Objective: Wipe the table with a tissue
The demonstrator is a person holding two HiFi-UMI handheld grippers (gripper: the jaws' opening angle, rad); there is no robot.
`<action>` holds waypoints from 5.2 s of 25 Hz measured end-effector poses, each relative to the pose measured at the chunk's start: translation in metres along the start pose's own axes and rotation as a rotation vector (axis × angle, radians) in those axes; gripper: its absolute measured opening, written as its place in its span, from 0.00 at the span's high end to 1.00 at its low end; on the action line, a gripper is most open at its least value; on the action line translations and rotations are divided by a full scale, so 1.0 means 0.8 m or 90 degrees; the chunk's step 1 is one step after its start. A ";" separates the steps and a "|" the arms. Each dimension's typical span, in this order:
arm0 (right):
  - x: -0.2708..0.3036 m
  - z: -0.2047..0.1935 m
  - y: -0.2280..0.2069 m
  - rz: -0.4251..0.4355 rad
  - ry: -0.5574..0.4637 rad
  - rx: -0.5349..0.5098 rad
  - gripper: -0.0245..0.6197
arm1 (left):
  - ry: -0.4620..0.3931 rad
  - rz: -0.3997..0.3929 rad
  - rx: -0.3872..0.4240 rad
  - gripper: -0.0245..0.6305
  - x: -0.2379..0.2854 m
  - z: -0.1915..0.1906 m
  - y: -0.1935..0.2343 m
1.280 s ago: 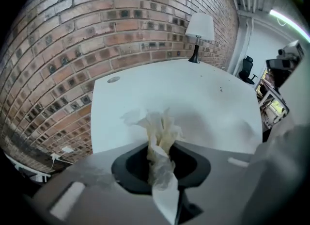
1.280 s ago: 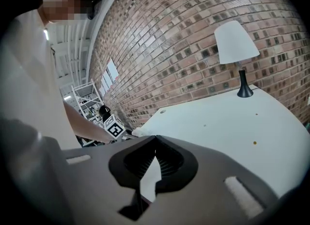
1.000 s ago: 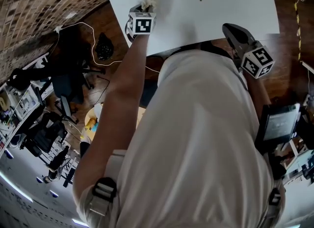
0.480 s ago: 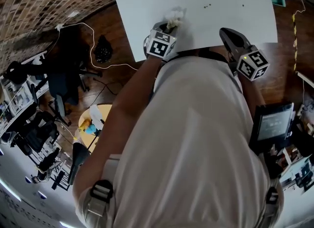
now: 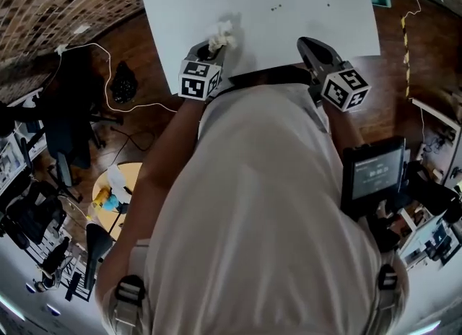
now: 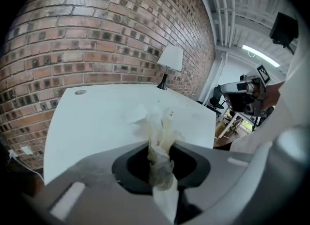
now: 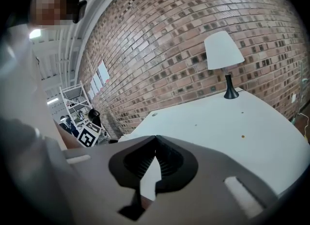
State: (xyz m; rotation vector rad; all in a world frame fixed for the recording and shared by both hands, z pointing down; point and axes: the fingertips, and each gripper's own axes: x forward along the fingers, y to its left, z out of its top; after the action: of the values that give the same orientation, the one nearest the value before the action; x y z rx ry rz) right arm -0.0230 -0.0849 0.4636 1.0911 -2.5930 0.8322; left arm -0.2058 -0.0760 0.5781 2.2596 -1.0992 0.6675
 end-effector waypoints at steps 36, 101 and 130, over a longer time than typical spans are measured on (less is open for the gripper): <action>-0.053 0.033 -0.163 0.123 0.021 0.008 0.95 | 0.067 0.051 -0.073 0.84 0.100 0.048 -0.084; -0.115 0.010 -0.246 0.079 0.022 0.031 0.95 | 0.359 -0.016 0.251 0.86 0.264 0.078 -0.149; -0.101 0.006 -0.223 0.120 0.044 0.016 0.95 | 0.191 0.186 0.026 0.64 0.145 0.064 -0.017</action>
State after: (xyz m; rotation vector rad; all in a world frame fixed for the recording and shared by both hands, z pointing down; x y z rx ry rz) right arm 0.1608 -0.1410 0.5032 0.8184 -2.6637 0.9265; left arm -0.1216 -0.1659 0.6102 1.9640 -1.2807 1.1143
